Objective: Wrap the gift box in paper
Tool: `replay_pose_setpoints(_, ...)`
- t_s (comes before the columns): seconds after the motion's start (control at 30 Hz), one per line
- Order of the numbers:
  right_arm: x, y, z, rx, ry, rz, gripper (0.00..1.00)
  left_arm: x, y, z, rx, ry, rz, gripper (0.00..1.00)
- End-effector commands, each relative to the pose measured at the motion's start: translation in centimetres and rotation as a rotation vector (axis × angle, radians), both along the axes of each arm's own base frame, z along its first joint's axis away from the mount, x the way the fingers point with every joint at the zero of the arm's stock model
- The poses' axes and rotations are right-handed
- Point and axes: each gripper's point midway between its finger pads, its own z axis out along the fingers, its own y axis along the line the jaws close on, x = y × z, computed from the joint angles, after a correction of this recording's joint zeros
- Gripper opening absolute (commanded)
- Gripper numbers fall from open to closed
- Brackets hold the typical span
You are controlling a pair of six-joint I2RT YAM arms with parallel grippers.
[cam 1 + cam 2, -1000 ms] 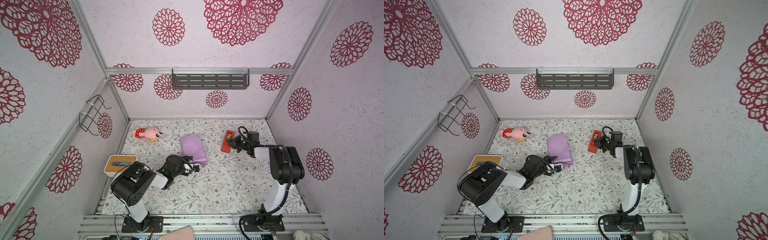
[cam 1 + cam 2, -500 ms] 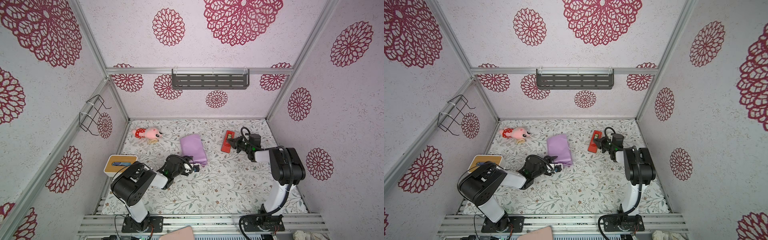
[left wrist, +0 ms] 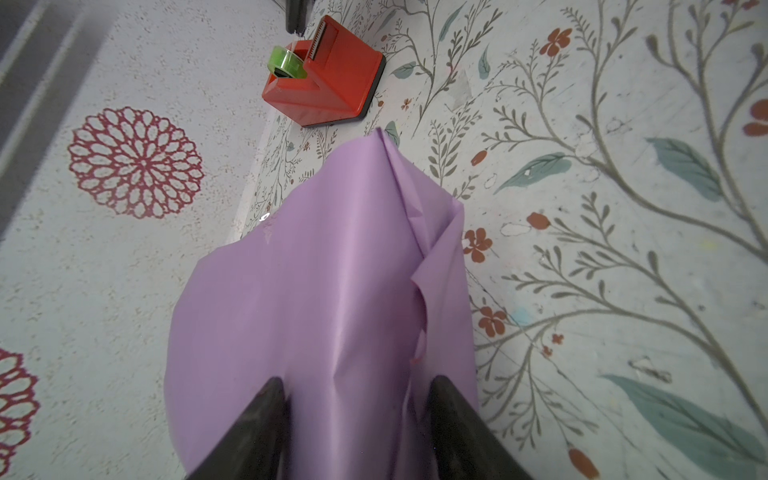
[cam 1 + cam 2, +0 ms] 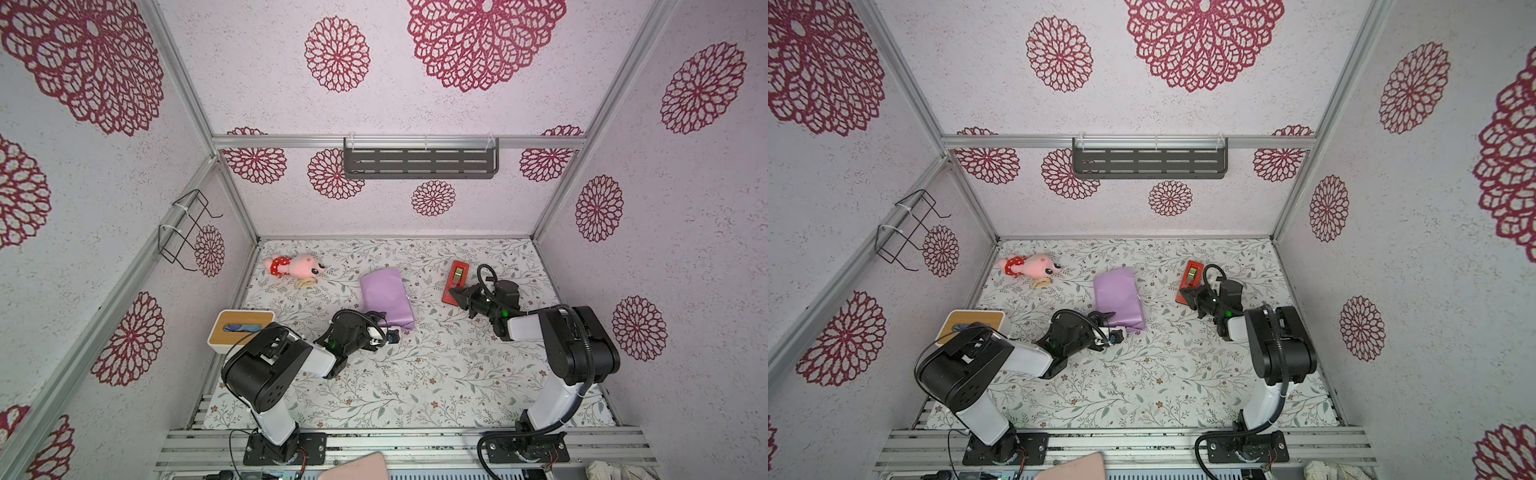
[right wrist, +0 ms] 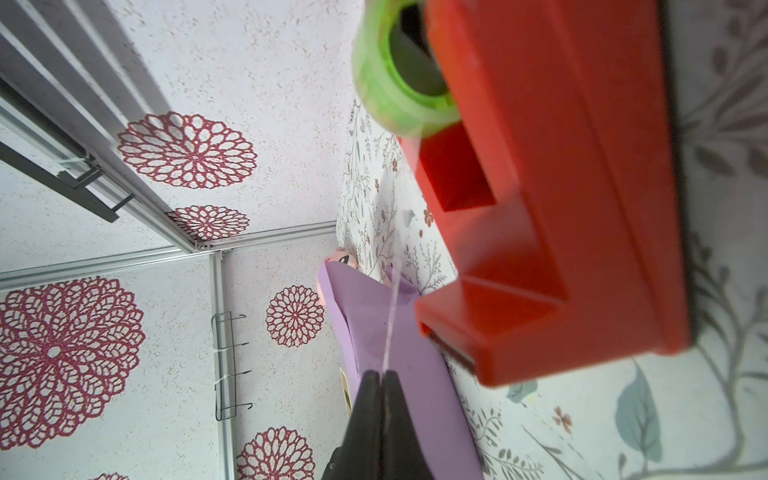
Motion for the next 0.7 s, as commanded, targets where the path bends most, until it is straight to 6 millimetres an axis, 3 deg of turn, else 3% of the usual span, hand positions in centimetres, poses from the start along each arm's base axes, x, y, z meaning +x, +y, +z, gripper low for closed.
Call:
replay_pose_setpoints(0.0,-1.2,1.5,1.9,0.022,-0.053,0.052,0.0,-0.2,0.7,-1.4,0.038,0.059,0.02,0.57)
replay_pose_setpoints(0.3,-1.8,1.5,-1.8,-0.007,0.02,0.04,0.0,-0.2,0.6,-1.4,0.037,0.058,0.019,0.57)
replay_pose_setpoints(0.67,-2.4,-0.9,-7.1,-0.121,0.127,-0.023,0.0,-0.2,0.6,-1.4,0.035,0.06,0.018,0.57)
